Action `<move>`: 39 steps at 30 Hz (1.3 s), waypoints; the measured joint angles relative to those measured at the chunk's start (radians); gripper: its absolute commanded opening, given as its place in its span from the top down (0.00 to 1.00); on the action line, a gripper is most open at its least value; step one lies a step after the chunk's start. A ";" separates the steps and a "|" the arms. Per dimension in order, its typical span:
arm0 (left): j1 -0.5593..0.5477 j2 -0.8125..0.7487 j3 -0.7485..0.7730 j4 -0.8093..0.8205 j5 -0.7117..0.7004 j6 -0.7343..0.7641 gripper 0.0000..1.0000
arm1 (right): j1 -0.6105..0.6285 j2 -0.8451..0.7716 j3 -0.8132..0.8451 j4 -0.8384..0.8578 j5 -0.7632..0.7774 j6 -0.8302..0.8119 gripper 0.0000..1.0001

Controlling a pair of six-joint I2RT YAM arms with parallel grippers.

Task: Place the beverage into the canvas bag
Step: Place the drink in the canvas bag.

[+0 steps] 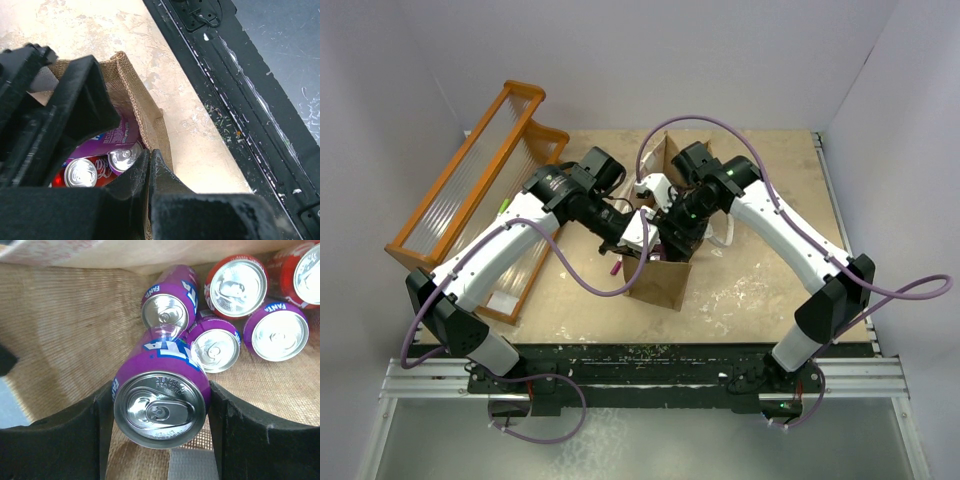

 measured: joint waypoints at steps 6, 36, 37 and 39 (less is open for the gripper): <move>0.000 0.000 0.002 0.000 -0.003 0.000 1.00 | -0.021 0.000 0.076 -0.075 -0.158 -0.064 1.00; -0.013 0.011 0.002 -0.002 -0.006 0.023 1.00 | -0.001 -0.037 -0.173 0.037 -0.186 -0.217 1.00; -0.013 0.011 0.002 0.000 -0.006 0.024 1.00 | 0.000 -0.033 -0.176 0.037 -0.179 -0.217 1.00; -0.013 0.012 0.002 0.002 -0.006 0.025 1.00 | 0.002 -0.024 -0.177 0.036 -0.165 -0.216 1.00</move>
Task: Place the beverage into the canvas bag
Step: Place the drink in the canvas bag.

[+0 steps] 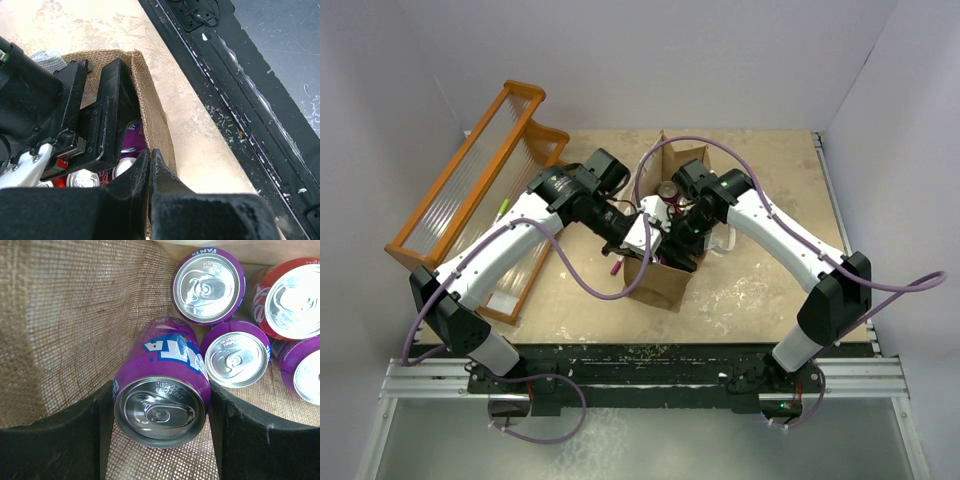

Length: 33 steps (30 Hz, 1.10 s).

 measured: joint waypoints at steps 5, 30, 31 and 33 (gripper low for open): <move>0.000 0.002 0.001 0.005 0.000 0.001 1.00 | 0.011 0.014 0.000 -0.002 0.028 0.002 1.00; 0.001 0.002 0.003 0.002 -0.001 0.001 1.00 | 0.067 0.063 -0.062 0.082 0.087 -0.021 0.45; 0.001 0.002 0.003 0.002 -0.001 0.001 1.00 | 0.067 0.063 -0.062 0.081 0.087 -0.024 0.43; 0.001 0.002 0.003 0.002 -0.001 0.001 1.00 | 0.067 0.063 -0.062 0.080 0.087 -0.029 0.39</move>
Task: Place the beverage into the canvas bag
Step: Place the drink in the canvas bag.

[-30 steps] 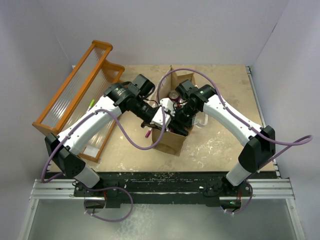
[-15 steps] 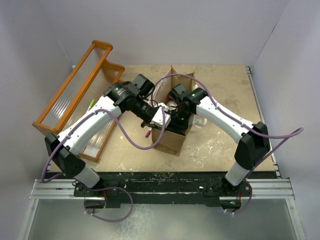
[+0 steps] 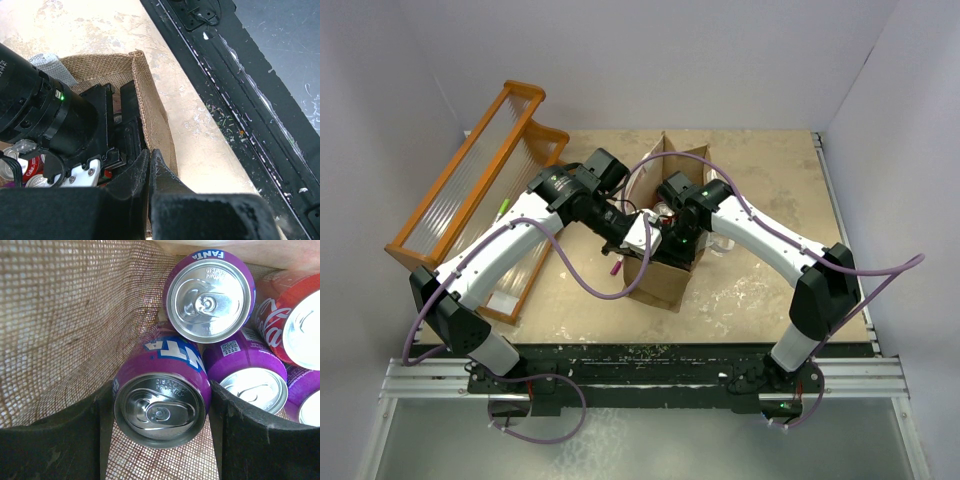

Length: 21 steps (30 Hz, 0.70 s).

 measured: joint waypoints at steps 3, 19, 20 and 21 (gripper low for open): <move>0.000 0.000 0.000 0.000 0.001 0.000 1.00 | 0.000 0.000 0.004 -0.006 -0.002 -0.010 0.30; -0.001 -0.004 0.000 -0.035 0.013 -0.001 1.00 | -0.002 0.030 0.088 -0.094 -0.029 0.004 0.18; -0.001 -0.005 0.001 -0.037 0.013 0.000 1.00 | -0.005 0.032 0.109 -0.106 -0.031 0.009 0.18; 0.000 -0.008 0.001 -0.037 0.009 0.000 1.00 | -0.010 0.034 0.127 -0.115 -0.041 0.016 0.18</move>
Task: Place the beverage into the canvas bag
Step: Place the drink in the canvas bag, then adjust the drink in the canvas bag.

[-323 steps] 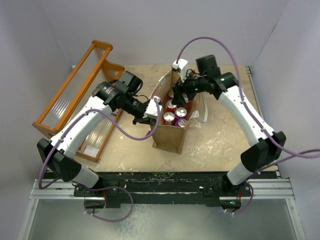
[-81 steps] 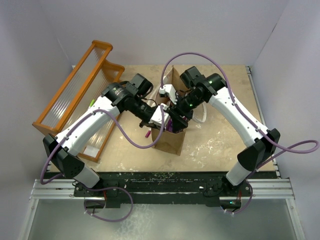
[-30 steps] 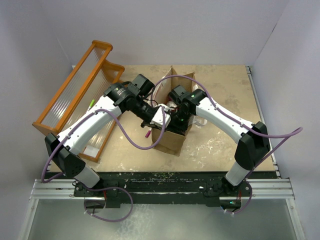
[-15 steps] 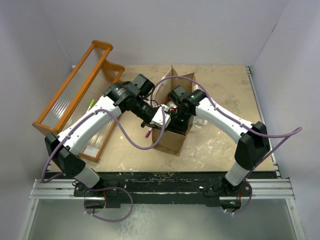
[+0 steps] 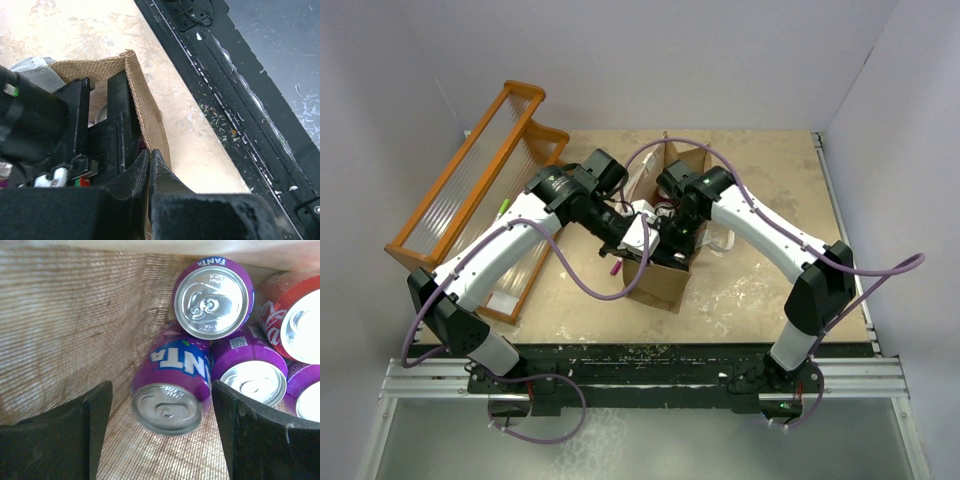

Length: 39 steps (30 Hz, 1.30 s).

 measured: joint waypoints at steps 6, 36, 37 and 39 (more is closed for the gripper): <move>0.004 -0.002 0.002 0.016 -0.015 0.008 1.00 | -0.057 0.000 0.136 -0.090 -0.093 0.025 0.19; 0.263 -0.204 0.071 0.314 -0.026 -0.519 0.01 | -0.607 -0.267 0.556 0.132 0.299 0.267 0.06; 0.293 -0.217 0.071 0.342 -0.068 -0.558 0.01 | -0.632 -0.277 0.556 0.144 0.326 0.280 0.04; 0.352 -0.243 0.071 0.407 -0.180 -0.644 0.01 | -0.684 -0.288 0.556 0.167 0.391 0.311 0.00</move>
